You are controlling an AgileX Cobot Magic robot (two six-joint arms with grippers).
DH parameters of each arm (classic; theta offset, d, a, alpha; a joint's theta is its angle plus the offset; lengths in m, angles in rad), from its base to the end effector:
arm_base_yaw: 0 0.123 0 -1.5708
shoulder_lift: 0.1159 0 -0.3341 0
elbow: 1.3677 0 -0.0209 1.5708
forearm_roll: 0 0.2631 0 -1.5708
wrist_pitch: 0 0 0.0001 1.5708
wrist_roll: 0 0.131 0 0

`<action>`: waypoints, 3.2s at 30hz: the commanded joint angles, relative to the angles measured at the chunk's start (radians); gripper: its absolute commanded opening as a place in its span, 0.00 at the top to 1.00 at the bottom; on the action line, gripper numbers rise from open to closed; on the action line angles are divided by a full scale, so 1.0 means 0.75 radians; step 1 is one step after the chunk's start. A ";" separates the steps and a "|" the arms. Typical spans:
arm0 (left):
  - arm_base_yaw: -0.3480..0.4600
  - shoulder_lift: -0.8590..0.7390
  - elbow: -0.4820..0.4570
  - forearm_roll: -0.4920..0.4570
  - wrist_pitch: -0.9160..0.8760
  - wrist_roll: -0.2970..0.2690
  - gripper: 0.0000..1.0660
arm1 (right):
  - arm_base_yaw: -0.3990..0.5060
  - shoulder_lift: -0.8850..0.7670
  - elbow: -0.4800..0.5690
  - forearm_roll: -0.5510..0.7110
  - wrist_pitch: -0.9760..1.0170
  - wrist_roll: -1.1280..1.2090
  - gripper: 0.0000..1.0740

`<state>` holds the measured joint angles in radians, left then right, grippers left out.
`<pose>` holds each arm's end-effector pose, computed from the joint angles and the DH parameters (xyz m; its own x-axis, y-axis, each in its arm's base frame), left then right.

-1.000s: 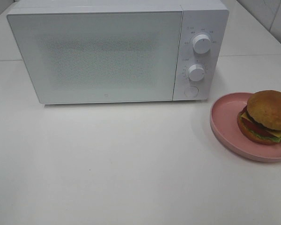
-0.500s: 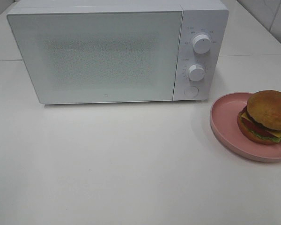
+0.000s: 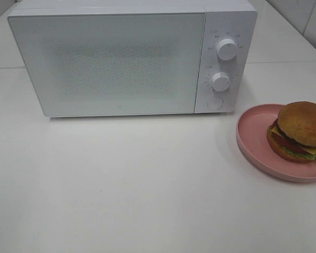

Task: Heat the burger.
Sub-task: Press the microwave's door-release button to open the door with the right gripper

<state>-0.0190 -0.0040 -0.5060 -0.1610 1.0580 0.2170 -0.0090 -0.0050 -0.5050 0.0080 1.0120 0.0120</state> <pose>-0.0101 -0.0181 0.2684 -0.4157 0.1436 -0.8981 0.2031 0.9772 0.0623 -0.0064 0.0009 0.2723 -0.4029 0.0199 -0.9150 0.0093 0.9998 0.0176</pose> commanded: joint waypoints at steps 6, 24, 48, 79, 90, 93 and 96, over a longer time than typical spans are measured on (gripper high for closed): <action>0.007 -0.027 0.001 -0.005 -0.017 -0.003 1.00 | -0.005 -0.033 0.001 -0.003 -0.015 -0.016 0.41; 0.007 -0.027 0.001 -0.005 -0.017 -0.003 1.00 | -0.005 -0.033 0.001 -0.003 -0.015 -0.016 0.41; 0.007 -0.027 0.001 -0.005 -0.017 -0.003 1.00 | -0.005 0.087 -0.045 -0.003 -0.129 -0.016 0.41; 0.007 -0.027 0.001 -0.005 -0.017 -0.003 1.00 | -0.004 1.100 -0.056 0.045 -1.041 -0.016 0.94; 0.007 -0.027 0.001 -0.005 -0.017 -0.003 1.00 | 0.056 1.285 -0.056 0.144 -1.280 -0.024 1.00; 0.007 -0.027 0.001 -0.005 -0.017 -0.003 1.00 | 0.164 1.341 -0.056 0.144 -1.340 -0.024 1.00; 0.007 -0.027 0.001 -0.005 -0.017 -0.003 1.00 | 0.327 1.437 -0.056 0.143 -1.447 -0.024 1.00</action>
<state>-0.0190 -0.0040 -0.5060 -0.1610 1.0580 0.2170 0.1690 1.0320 -0.5450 0.1110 0.0000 0.0110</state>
